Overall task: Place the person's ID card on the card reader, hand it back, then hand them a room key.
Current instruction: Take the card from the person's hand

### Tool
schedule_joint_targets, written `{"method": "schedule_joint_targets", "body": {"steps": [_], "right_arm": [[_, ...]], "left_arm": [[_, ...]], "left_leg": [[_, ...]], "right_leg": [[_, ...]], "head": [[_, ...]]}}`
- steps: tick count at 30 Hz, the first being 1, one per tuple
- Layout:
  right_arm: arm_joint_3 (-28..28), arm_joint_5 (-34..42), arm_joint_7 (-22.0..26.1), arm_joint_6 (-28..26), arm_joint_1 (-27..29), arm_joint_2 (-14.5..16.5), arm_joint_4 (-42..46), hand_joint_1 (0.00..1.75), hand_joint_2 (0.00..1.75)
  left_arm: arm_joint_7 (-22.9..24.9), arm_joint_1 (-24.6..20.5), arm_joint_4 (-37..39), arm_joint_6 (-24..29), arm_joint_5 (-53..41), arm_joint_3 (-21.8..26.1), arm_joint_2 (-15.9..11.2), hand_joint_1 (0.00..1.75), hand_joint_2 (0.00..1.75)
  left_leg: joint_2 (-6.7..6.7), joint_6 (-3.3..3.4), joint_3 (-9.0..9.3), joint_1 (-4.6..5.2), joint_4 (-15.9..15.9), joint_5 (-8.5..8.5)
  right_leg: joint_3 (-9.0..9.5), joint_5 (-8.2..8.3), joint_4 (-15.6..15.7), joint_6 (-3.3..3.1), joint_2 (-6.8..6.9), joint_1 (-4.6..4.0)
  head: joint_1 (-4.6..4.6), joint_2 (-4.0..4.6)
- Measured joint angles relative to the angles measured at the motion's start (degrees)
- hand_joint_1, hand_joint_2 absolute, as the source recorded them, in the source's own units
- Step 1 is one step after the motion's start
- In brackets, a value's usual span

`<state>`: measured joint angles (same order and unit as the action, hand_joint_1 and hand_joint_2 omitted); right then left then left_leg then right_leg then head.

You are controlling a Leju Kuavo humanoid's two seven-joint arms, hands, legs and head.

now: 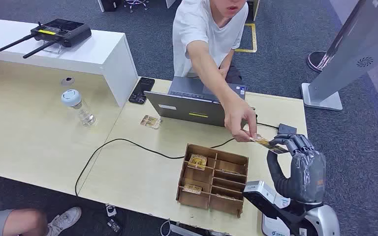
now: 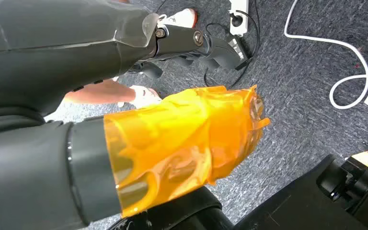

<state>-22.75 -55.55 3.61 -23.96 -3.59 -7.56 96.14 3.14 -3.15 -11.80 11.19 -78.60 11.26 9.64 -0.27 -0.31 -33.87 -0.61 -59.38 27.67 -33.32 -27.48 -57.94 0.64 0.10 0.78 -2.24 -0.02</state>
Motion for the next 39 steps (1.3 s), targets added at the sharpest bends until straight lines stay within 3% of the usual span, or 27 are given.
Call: {"method": "schedule_joint_targets", "body": {"steps": [14,23,31,39], "right_arm": [[0.0,1.0,0.3,1.3,0.0,0.0,0.7,1.75,1.75],[0.0,12.2,2.9,9.2,1.0,-0.8,3.4,1.75,1.75],[3.0,19.9,5.9,14.5,6.2,-5.4,5.5,1.75,1.75],[8.3,26.8,0.8,22.1,10.1,-11.2,5.8,1.75,1.75]], "left_arm": [[0.1,0.0,0.0,0.2,0.3,0.0,0.0,0.00,0.00],[0.0,0.2,0.0,1.2,1.7,0.0,-0.1,0.00,0.00],[-2.0,1.9,0.0,3.7,2.9,0.4,-0.3,0.00,0.00],[-1.9,2.2,0.0,4.1,3.4,0.8,-0.6,0.00,0.00]], "left_leg": [[0.00,0.00,0.00,0.00,0.0,0.00],[0.00,0.00,0.01,0.00,0.0,0.00],[-0.01,0.11,-0.01,0.02,0.0,0.09],[-0.04,0.15,-0.01,0.05,0.0,0.11]], "right_leg": [[0.00,0.00,0.0,0.00,0.00,0.00],[-0.02,0.00,0.0,0.00,0.00,0.00],[-0.01,-0.05,0.0,0.06,0.01,0.01],[0.02,-0.05,0.1,0.09,0.05,0.05]], "head": [[0.01,0.00],[-0.01,0.00],[0.00,0.00],[0.00,0.00]]}}
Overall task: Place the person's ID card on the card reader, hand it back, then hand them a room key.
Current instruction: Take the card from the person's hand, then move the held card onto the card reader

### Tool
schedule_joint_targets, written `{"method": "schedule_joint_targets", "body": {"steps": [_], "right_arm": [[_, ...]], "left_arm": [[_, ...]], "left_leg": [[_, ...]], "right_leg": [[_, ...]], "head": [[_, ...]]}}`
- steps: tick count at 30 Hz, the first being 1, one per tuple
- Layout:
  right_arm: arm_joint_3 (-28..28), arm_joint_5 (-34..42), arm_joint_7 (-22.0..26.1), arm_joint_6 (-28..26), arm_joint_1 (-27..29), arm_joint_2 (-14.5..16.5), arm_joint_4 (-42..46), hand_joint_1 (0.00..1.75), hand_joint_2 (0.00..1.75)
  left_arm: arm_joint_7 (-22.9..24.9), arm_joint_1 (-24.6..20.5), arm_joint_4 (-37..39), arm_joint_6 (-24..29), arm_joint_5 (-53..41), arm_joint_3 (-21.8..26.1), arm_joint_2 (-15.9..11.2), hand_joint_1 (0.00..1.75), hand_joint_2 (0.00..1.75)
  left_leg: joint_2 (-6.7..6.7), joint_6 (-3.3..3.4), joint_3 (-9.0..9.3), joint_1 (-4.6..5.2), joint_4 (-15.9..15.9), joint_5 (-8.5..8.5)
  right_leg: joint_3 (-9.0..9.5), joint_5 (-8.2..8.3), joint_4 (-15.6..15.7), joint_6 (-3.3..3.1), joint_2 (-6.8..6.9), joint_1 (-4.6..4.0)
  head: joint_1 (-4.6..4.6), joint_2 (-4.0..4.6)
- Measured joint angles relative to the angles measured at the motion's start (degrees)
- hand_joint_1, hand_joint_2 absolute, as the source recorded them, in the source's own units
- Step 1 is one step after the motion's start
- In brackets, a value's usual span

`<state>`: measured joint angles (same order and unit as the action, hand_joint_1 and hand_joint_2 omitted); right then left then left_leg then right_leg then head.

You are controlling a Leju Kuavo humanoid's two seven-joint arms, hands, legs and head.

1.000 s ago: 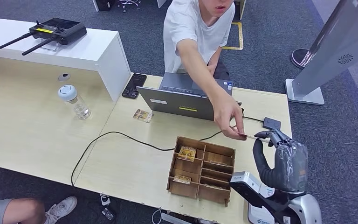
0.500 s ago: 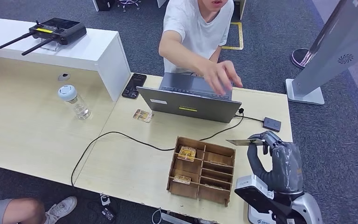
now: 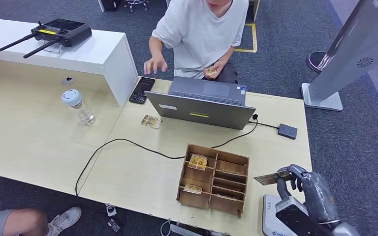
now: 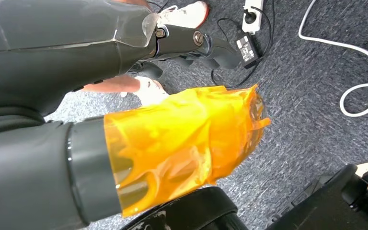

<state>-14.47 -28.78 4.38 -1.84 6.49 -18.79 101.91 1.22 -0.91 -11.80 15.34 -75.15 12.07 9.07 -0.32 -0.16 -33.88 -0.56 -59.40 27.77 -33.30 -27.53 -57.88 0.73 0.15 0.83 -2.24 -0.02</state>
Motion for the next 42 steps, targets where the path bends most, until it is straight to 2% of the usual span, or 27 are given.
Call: {"method": "schedule_joint_targets", "body": {"steps": [12,42], "right_arm": [[5.5,5.5,-3.2,4.7,3.9,-5.8,-2.8,1.75,1.75],[4.3,16.4,-4.7,11.1,4.8,-11.7,-6.9,1.75,1.75]], "left_arm": [[0.2,0.1,0.0,0.5,-0.3,0.0,0.0,0.00,0.00],[0.3,0.1,0.0,0.4,-1.3,0.0,-0.1,0.00,0.00]], "left_leg": [[0.02,0.03,0.00,0.00,0.0,0.02],[0.02,0.03,0.00,0.01,0.0,0.02]], "right_leg": [[-0.01,-0.03,0.0,0.04,-0.02,0.01],[-0.01,-0.03,0.0,0.05,-0.03,0.01]], "head": [[-0.01,0.00],[0.00,0.00]]}}
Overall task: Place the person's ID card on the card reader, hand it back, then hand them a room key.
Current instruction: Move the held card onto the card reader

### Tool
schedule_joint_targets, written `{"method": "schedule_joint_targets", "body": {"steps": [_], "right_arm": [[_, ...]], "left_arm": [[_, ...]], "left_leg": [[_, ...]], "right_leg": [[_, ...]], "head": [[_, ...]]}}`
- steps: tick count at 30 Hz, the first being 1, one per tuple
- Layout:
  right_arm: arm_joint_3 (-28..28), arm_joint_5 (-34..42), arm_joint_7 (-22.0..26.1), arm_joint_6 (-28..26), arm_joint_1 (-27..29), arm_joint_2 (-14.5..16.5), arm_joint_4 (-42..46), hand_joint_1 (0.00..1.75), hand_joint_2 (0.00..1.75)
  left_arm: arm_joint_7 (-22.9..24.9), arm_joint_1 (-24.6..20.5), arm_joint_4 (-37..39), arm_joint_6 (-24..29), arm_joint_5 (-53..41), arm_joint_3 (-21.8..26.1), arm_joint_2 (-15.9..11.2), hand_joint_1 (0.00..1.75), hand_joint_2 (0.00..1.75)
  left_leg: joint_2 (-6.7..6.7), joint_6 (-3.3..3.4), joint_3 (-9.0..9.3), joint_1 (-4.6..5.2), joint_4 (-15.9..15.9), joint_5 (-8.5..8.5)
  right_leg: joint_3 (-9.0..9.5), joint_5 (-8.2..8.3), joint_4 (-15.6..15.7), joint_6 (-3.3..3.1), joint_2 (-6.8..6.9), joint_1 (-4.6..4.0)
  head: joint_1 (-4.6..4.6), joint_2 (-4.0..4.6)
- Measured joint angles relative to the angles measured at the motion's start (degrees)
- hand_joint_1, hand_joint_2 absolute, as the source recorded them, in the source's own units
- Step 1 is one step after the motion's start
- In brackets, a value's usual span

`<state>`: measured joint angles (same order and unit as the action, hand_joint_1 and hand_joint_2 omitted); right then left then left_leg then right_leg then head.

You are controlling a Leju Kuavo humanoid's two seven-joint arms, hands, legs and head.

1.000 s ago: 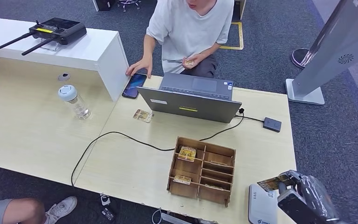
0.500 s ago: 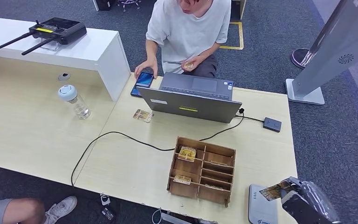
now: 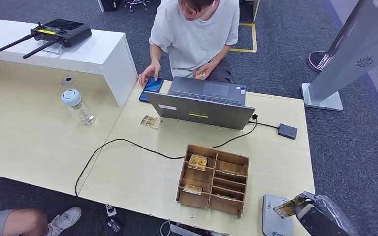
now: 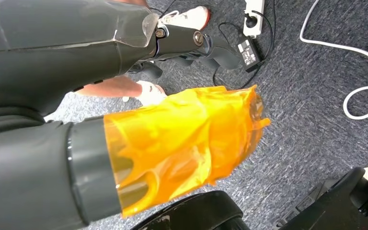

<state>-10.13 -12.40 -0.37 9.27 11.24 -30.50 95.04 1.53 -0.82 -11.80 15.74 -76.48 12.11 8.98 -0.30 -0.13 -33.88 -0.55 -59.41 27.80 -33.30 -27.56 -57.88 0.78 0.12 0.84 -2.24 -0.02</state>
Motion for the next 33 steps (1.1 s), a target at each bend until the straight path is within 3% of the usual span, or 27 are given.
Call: {"method": "schedule_joint_targets", "body": {"steps": [23,33], "right_arm": [[-5.3,2.2,-2.0,-2.2,-1.4,0.0,-8.6,1.75,1.75],[-6.7,0.5,-3.8,-4.3,-2.9,1.5,-10.3,1.75,1.75]], "left_arm": [[0.6,-0.1,0.0,-0.6,-1.0,-0.2,0.0,0.00,0.00],[0.9,-0.1,0.0,-0.6,-1.0,-0.2,0.0,0.00,0.00]], "left_leg": [[0.00,0.00,0.00,0.00,0.0,0.00],[0.01,0.00,0.02,0.00,0.0,0.00]], "right_leg": [[0.00,0.00,0.0,0.01,0.00,0.00],[0.01,0.00,0.0,0.01,0.00,0.00]], "head": [[-0.01,0.00],[-0.01,0.00]]}}
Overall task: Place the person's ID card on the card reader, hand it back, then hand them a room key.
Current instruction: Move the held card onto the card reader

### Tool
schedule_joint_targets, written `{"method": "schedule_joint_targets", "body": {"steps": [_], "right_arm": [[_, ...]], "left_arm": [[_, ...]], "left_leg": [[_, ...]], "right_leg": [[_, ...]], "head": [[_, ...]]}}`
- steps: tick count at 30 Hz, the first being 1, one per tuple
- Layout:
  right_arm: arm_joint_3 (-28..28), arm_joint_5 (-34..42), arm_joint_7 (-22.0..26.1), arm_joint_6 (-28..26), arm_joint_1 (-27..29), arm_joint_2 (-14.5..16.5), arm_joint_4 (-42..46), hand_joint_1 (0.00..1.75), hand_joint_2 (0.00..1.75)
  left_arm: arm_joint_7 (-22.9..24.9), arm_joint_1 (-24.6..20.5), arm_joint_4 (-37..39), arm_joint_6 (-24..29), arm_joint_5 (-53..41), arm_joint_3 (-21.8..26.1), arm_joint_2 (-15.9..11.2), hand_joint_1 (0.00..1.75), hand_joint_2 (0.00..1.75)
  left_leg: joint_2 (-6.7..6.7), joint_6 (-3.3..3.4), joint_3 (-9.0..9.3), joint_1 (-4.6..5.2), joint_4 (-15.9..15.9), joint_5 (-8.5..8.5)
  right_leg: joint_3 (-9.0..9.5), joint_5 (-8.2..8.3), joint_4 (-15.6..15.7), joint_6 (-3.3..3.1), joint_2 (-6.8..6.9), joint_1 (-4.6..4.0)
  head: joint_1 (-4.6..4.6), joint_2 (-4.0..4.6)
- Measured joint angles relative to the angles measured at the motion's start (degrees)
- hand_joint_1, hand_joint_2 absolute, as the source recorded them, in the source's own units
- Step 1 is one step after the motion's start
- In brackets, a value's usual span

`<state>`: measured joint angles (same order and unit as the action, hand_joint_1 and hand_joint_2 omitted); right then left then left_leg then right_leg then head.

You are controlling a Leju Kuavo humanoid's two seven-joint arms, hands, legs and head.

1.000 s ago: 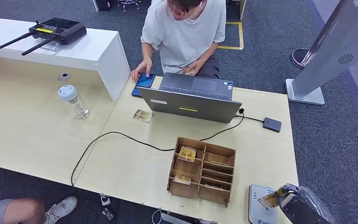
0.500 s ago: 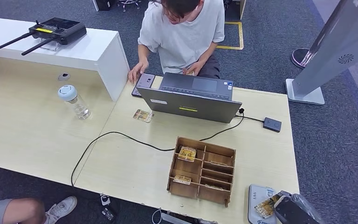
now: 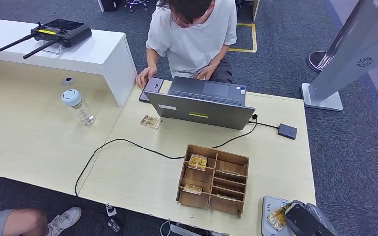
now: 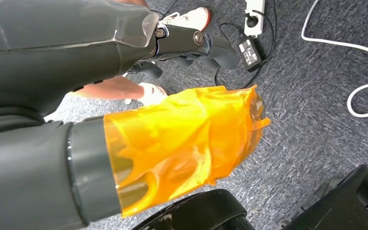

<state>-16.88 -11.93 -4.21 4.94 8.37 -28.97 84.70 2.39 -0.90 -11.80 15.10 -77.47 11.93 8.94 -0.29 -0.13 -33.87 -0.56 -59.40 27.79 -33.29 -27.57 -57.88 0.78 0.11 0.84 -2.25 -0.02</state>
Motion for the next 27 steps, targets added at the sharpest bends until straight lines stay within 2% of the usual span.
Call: {"method": "schedule_joint_targets", "body": {"steps": [7,21,27], "right_arm": [[-0.9,-1.8,0.2,-2.0,-0.3,1.3,-0.7,1.75,1.75],[-3.9,-16.8,-4.9,-6.1,-2.2,3.9,-0.3,1.75,1.75],[-4.8,-19.5,-6.0,-6.3,-2.7,4.5,0.0,1.75,1.75]], "left_arm": [[0.1,0.0,0.0,0.0,0.1,0.0,0.0,0.00,0.00],[0.8,0.0,0.0,0.0,0.3,0.0,0.0,0.00,0.00],[0.9,0.0,0.0,0.0,0.3,0.0,0.0,0.00,0.00]], "left_leg": [[0.00,0.00,-0.01,0.00,0.0,0.00],[0.01,0.00,0.01,0.00,0.0,0.00],[0.01,0.00,0.00,0.00,0.0,0.00]], "right_leg": [[0.00,0.00,0.0,0.00,0.00,0.00],[0.02,0.00,0.0,0.00,0.00,0.00],[0.02,0.00,0.0,0.00,0.00,0.00]], "head": [[0.00,0.00],[0.01,0.00],[0.01,0.00]]}}
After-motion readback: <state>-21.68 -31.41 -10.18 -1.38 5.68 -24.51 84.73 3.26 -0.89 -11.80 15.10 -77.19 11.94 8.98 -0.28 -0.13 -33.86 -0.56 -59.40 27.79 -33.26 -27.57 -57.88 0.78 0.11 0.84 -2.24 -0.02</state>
